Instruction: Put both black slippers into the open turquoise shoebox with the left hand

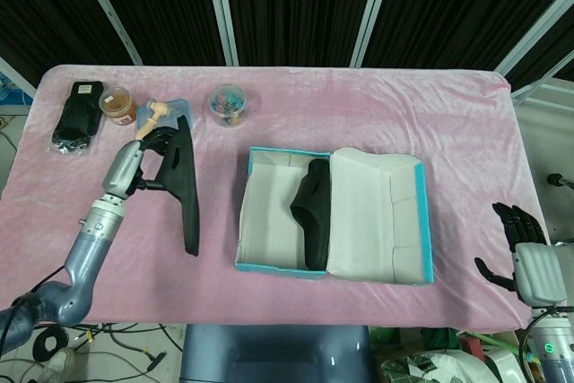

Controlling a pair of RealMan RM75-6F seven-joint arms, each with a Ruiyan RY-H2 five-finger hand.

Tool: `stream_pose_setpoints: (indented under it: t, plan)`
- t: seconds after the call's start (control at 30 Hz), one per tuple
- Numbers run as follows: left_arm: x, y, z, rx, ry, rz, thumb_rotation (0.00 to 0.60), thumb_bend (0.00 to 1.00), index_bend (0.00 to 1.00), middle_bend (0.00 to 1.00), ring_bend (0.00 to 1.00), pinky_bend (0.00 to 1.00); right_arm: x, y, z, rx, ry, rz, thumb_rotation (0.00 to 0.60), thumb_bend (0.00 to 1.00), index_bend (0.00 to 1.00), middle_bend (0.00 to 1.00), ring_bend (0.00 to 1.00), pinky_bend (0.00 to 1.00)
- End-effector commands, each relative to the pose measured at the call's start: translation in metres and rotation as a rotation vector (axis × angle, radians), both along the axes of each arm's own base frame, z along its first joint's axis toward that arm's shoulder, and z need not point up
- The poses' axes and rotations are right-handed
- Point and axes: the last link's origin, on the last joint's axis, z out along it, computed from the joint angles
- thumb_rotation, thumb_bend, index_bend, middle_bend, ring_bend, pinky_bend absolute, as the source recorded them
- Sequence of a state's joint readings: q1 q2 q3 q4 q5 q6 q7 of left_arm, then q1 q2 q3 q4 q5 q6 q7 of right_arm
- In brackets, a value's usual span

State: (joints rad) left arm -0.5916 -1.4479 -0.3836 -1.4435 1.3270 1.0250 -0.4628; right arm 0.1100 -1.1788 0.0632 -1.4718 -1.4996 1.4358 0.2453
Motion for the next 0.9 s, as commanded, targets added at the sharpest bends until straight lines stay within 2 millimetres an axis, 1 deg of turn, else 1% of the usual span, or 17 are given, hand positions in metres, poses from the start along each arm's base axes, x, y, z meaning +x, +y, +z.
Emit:
stream_pose_setpoints:
  t: [0.03, 0.07, 0.1, 0.23, 0.33, 0.43, 0.5, 0.67, 0.8, 0.9]
  plan:
    - [0.049, 0.007, -0.016, 0.012, -0.093, -0.086, 0.600, 0.00, 0.27, 0.42, 0.38, 0.41, -0.001, 0.002, 0.002, -0.001, -0.005, 0.000, 0.600, 0.17, 0.00, 0.07, 0.00, 0.07]
    - [0.054, 0.008, -0.020, 0.012, -0.095, -0.094, 0.600, 0.00, 0.27, 0.42, 0.38, 0.41, -0.002, 0.002, 0.002, -0.002, -0.007, -0.001, 0.600, 0.17, 0.00, 0.07, 0.00, 0.07]
    - [0.066, 0.010, -0.027, 0.010, -0.096, -0.110, 0.600, 0.00, 0.27, 0.42, 0.38, 0.41, -0.002, 0.003, 0.003, -0.002, -0.010, -0.001, 0.600, 0.18, 0.00, 0.07, 0.00, 0.07]
    - [0.096, 0.017, -0.050, -0.003, -0.079, -0.147, 0.600, 0.00, 0.27, 0.42, 0.38, 0.41, -0.004, 0.004, 0.005, -0.008, -0.016, -0.005, 0.600, 0.17, 0.00, 0.07, 0.00, 0.07]
    - [0.113, 0.021, -0.069, -0.032, -0.073, -0.155, 0.600, 0.00, 0.27, 0.42, 0.38, 0.41, -0.006, 0.006, 0.007, -0.015, -0.019, -0.012, 0.600, 0.18, 0.00, 0.07, 0.00, 0.07]
    - [0.125, 0.024, -0.087, -0.063, -0.083, -0.147, 0.600, 0.00, 0.27, 0.42, 0.38, 0.41, -0.008, 0.008, 0.010, -0.025, -0.019, -0.021, 0.600, 0.17, 0.00, 0.07, 0.00, 0.07]
    - [0.129, 0.026, -0.097, -0.081, -0.091, -0.138, 0.600, 0.00, 0.27, 0.43, 0.38, 0.41, -0.010, 0.009, 0.011, -0.030, -0.021, -0.027, 0.600, 0.17, 0.00, 0.07, 0.00, 0.07]
    - [0.134, 0.028, -0.118, -0.103, -0.094, -0.123, 0.600, 0.00, 0.27, 0.43, 0.38, 0.41, -0.012, 0.011, 0.014, -0.036, -0.021, -0.036, 0.600, 0.18, 0.00, 0.07, 0.00, 0.07]
    - [0.134, 0.028, -0.132, -0.117, -0.059, -0.131, 0.600, 0.00, 0.26, 0.43, 0.38, 0.41, -0.014, 0.012, 0.016, -0.043, -0.023, -0.041, 0.600, 0.18, 0.00, 0.07, 0.00, 0.07]
    - [0.130, 0.028, -0.140, -0.135, -0.025, -0.126, 0.600, 0.00, 0.26, 0.43, 0.38, 0.41, -0.014, 0.012, 0.016, -0.043, -0.024, -0.043, 0.600, 0.17, 0.00, 0.07, 0.00, 0.07]
